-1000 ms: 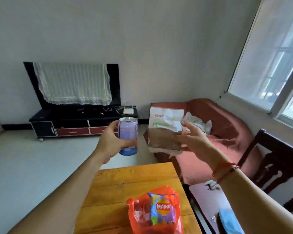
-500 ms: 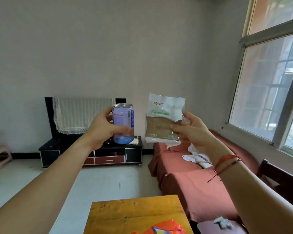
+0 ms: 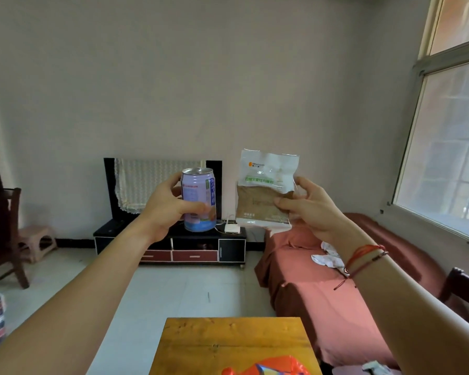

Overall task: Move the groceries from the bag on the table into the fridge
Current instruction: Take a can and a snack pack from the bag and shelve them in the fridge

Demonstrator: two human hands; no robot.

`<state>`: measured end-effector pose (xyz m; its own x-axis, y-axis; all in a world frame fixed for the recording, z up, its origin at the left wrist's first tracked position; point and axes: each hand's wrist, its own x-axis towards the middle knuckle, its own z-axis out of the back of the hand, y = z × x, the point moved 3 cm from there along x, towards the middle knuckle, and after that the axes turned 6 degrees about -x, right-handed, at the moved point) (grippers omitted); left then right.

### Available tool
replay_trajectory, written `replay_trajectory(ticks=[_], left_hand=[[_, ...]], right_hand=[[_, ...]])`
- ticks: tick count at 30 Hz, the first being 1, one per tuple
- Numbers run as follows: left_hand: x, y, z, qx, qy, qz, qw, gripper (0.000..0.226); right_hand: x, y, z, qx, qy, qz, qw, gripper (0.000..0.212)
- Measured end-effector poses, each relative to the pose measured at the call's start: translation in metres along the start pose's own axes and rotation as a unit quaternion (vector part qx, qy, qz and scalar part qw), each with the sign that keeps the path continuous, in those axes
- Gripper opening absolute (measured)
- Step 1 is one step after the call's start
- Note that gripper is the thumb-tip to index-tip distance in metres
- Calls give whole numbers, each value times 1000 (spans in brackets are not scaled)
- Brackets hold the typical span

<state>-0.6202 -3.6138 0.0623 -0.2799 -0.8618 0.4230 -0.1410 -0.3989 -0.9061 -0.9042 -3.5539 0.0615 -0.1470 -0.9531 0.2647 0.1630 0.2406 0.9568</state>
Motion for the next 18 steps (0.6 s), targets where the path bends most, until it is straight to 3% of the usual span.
replay_trajectory(ticks=[9,18], left_hand=[[-28,-4,37,26,-71,13,997,69],[-89,-26,122,66,-167,1,984,75]], right_hand=[[8,-2,-41,7,57,7,998,55],[12,1,-146,13,155,13,988,52]])
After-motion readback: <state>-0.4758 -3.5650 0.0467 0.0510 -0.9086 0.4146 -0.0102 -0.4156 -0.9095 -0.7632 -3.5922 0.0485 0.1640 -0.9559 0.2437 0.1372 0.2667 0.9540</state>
